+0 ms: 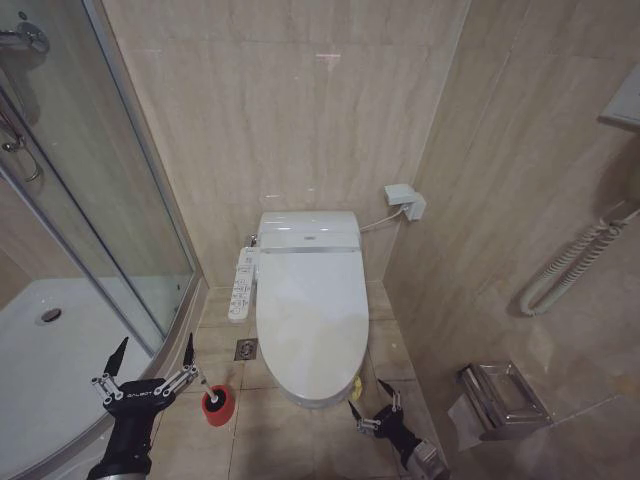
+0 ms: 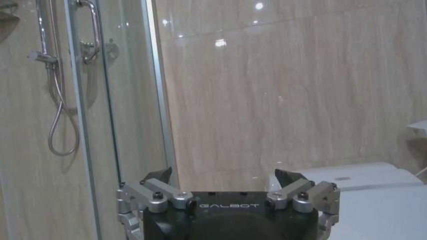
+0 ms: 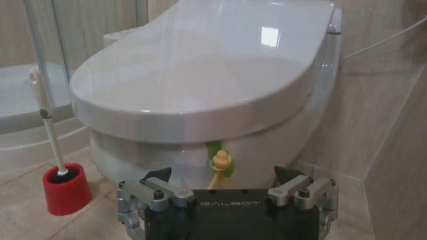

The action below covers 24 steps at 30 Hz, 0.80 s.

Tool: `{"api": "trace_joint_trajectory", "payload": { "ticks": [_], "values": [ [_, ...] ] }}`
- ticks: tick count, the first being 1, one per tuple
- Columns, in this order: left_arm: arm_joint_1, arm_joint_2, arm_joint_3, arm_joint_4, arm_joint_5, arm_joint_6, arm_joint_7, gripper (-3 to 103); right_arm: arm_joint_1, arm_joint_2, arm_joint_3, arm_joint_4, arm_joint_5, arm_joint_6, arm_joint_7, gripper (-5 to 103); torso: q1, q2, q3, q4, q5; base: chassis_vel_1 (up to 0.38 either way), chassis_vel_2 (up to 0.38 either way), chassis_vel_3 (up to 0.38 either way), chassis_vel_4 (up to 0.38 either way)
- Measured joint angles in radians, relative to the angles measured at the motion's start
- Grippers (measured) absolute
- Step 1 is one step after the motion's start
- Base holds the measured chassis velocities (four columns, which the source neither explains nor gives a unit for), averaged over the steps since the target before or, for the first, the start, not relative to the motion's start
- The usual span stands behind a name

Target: Open the toilet lid, clean the toilet bowl with a toilet brush, close the toilet lid, and flush.

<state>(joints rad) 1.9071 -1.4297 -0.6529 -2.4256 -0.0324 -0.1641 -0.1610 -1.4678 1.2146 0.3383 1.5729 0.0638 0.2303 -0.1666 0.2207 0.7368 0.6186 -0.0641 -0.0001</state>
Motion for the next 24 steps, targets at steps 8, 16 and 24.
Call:
{"api": "trace_joint_trajectory", "payload": {
  "ticks": [8, 16, 24],
  "values": [
    [0.000, 0.000, 0.000, 0.000, 0.000, 0.000, 0.000, 100, 0.025, 0.025, 0.000, -0.031, -0.007, 0.008, 0.002, 100, 0.000, 0.000, 0.000, 0.0002, 0.0000, 0.000, 0.000, 0.000, 0.000],
    [0.000, 0.000, 0.000, 0.000, 0.000, 0.000, 0.000, 100, 0.056, 0.058, 0.000, -0.072, -0.021, 0.021, 0.018, 100, 0.000, 0.000, 0.000, 0.0002, 0.0000, 0.000, 0.000, 0.000, 0.000],
    [0.000, 0.000, 0.000, 0.000, 0.000, 0.000, 0.000, 100, 0.068, 0.075, 0.000, -0.102, -0.031, 0.034, 0.028, 83, 0.000, 0.000, 0.000, -0.0001, -0.0001, 0.000, 0.000, 0.000, 0.000]
  ]
}}
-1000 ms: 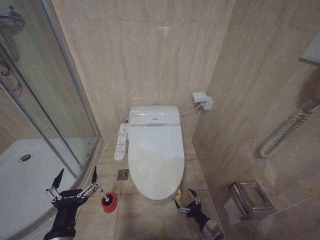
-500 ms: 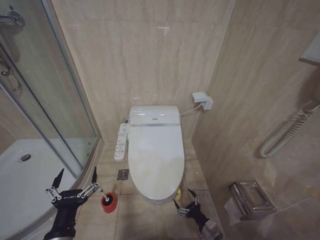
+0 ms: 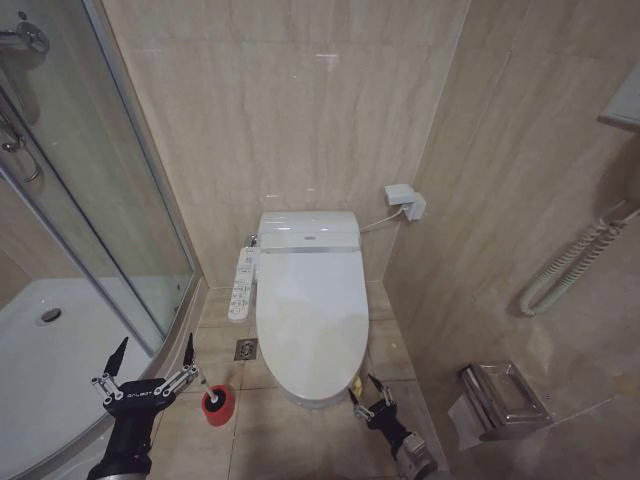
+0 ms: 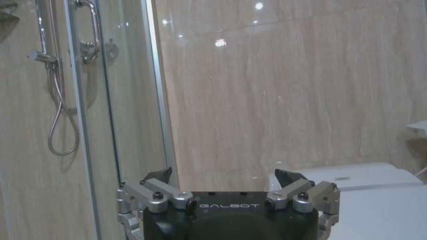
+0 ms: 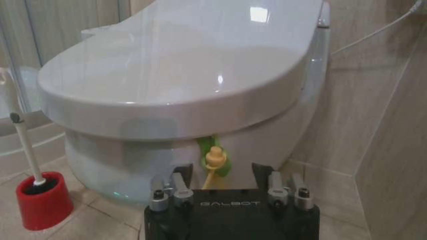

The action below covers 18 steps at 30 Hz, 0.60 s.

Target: Open the toilet lid, clean the toilet bowl with a toilet brush, close the toilet lid, and flush.

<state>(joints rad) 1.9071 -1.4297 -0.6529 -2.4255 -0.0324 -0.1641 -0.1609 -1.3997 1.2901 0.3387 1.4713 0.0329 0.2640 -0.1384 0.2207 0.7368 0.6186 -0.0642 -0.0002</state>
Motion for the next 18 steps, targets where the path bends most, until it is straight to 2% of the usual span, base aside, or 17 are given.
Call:
{"api": "trace_joint_trajectory", "payload": {
  "ticks": [1, 9, 10, 15, 16, 18],
  "values": [
    [0.000, 0.000, 0.000, 0.000, 0.000, 0.000, 0.000, 100, 0.001, 0.002, 0.000, -0.003, -0.001, 0.002, 0.000, 56, 0.000, 0.000, 0.000, 0.0000, 0.0000, 0.000, 0.000, 0.000, 0.000],
    [0.000, 0.000, 0.000, 0.000, 0.000, 0.000, 0.000, 100, 0.005, 0.006, 0.000, -0.010, -0.003, 0.008, 0.000, 56, 0.000, 0.000, 0.000, 0.0004, 0.0002, 0.000, 0.000, 0.000, 0.000],
    [0.000, 0.000, 0.000, 0.000, 0.000, 0.000, 0.000, 100, 0.005, 0.009, 0.000, -0.013, -0.004, 0.010, -0.001, 28, 0.000, 0.000, 0.000, 0.0003, 0.0002, 0.000, 0.000, 0.000, 0.000],
    [0.000, 0.000, 0.000, 0.000, 0.000, 0.000, 0.000, 100, 0.008, 0.021, 0.001, -0.020, -0.008, 0.013, -0.001, 28, 0.000, 0.000, 0.000, 0.0002, 0.0001, 0.000, 0.000, 0.000, 0.000],
    [0.000, 0.000, 0.000, 0.000, 0.000, 0.000, 0.000, 100, 0.008, 0.024, 0.001, -0.023, -0.010, 0.014, -0.001, 16, 0.000, 0.000, 0.000, 0.0000, 0.0000, 0.000, 0.000, 0.000, 0.000],
    [0.000, 0.000, 0.000, 0.000, 0.000, 0.000, 0.000, 100, 0.009, 0.026, 0.001, -0.025, -0.012, 0.016, -0.001, 16, 0.000, 0.000, 0.000, 0.0000, 0.0000, 0.000, 0.000, 0.000, 0.000]
  ]
}}
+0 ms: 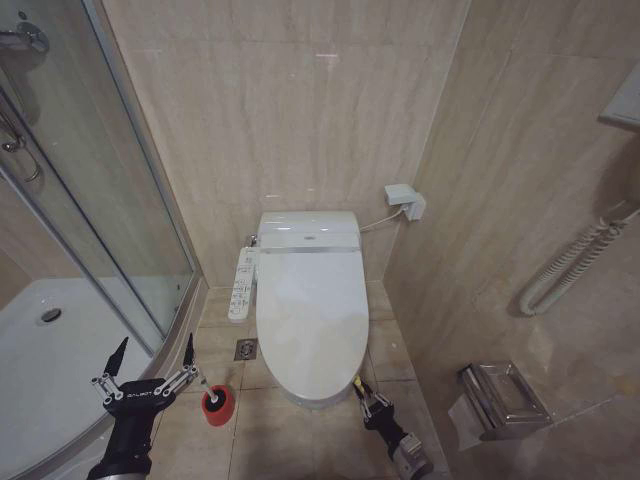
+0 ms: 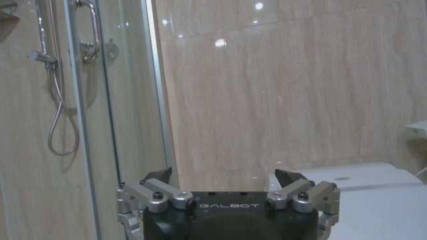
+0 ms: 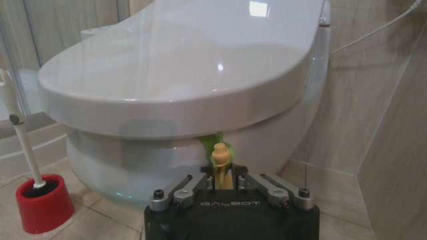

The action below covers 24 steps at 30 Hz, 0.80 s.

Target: Open the toilet lid, clean the toilet bowl with a toilet brush, close the toilet lid, and flush.

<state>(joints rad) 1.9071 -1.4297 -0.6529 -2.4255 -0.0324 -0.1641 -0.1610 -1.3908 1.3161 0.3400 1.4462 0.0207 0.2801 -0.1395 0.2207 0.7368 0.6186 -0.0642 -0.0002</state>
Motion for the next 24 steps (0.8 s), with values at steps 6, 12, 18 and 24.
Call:
{"api": "trace_joint_trajectory", "payload": {
  "ticks": [6, 12, 18, 24],
  "values": [
    [0.000, 0.000, 0.000, 0.000, 0.000, 0.000, 0.000, 100, 0.002, 0.000, 0.002, -0.004, -0.006, 0.009, 0.003, 16, 0.000, 0.000, 0.000, 0.0005, 0.0003, 0.000, 0.000, 0.000, 0.000],
    [0.000, 0.000, 0.000, 0.000, 0.000, 0.000, 0.000, 100, 0.007, -0.002, 0.006, 0.007, 0.001, 0.009, 0.068, 16, 0.000, 0.000, 0.000, 0.0006, 0.0003, 0.000, 0.000, 0.000, 0.000],
    [0.000, 0.000, 0.000, 0.000, 0.000, 0.000, 0.000, 100, 0.019, 0.013, 0.011, 0.028, 0.023, -0.002, 0.126, 16, 0.000, 0.000, 0.000, 0.0006, 0.0006, 0.000, 0.000, 0.000, 0.000],
    [0.000, 0.000, 0.000, 0.000, 0.000, 0.000, 0.000, 100, 0.023, 0.024, 0.025, 0.064, 0.046, -0.016, 0.148, 16, 0.000, 0.000, 0.000, 0.0004, 0.0007, 0.000, 0.000, 0.000, 0.000]
  ]
}}
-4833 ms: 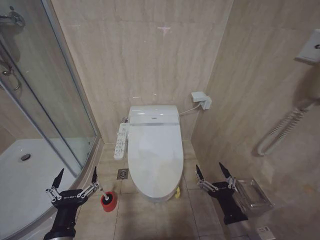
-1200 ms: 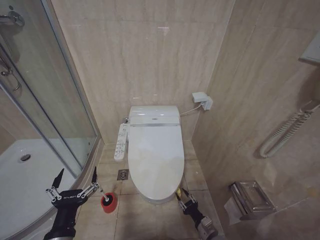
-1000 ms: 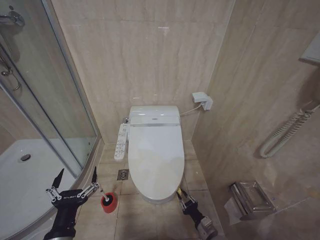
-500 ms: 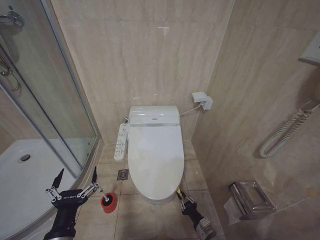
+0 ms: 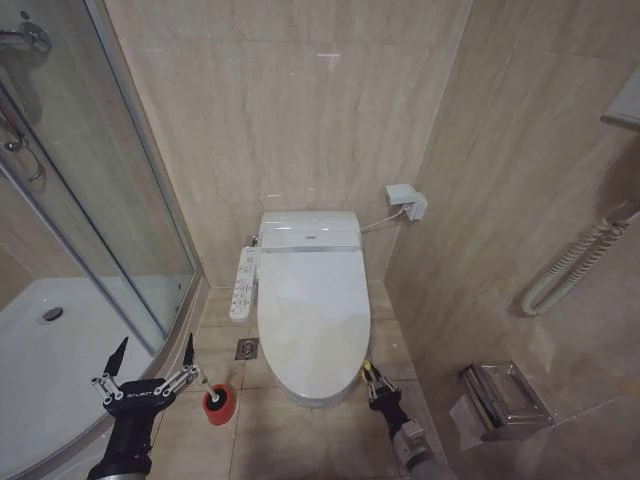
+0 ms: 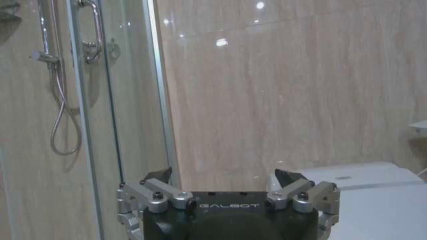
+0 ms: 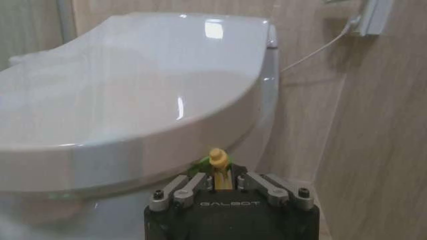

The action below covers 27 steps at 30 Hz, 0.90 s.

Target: Open the toilet lid, clean the toilet bowl with a toilet brush, close the toilet lid, and flush.

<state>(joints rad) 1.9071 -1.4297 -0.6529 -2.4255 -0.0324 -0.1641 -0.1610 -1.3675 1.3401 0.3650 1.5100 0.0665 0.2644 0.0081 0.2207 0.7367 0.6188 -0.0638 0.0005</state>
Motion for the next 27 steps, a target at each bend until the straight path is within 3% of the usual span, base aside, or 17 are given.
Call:
{"api": "trace_joint_trajectory", "payload": {
  "ticks": [8, 10, 12, 13, 27],
  "values": [
    [0.000, 0.000, 0.000, 0.000, 0.000, 0.000, 0.000, 100, -0.005, 0.005, 0.035, 0.070, 0.027, -0.005, 0.013, 16, 0.000, 0.000, 0.000, 0.0001, 0.0000, 0.000, 0.000, 0.000, 0.000],
    [0.000, 0.000, 0.000, 0.000, 0.000, 0.000, 0.000, 100, -0.004, 0.003, 0.061, 0.106, 0.040, -0.008, 0.027, 16, 0.000, 0.000, 0.000, -0.0010, -0.0027, 0.000, 0.000, 0.000, 0.000],
    [0.000, 0.000, 0.000, 0.000, 0.000, 0.000, 0.000, 100, -0.004, 0.003, 0.069, 0.121, 0.048, -0.011, 0.028, 16, 0.000, 0.000, 0.000, -0.0002, -0.0012, 0.000, 0.000, 0.000, 0.000],
    [0.000, 0.000, 0.000, 0.000, 0.000, 0.000, 0.000, 100, -0.005, 0.001, 0.079, 0.134, 0.055, -0.015, 0.028, 3, 0.000, 0.000, 0.000, 0.0001, 0.0004, 0.000, 0.000, 0.000, 0.000],
    [0.000, 0.000, 0.000, 0.000, 0.000, 0.000, 0.000, 100, -0.017, -0.001, 0.163, 0.259, 0.098, -0.025, 0.023, 2, 0.000, 0.000, 0.000, 0.0000, -0.0004, 0.000, 0.000, 0.000, 0.000]
  ]
}}
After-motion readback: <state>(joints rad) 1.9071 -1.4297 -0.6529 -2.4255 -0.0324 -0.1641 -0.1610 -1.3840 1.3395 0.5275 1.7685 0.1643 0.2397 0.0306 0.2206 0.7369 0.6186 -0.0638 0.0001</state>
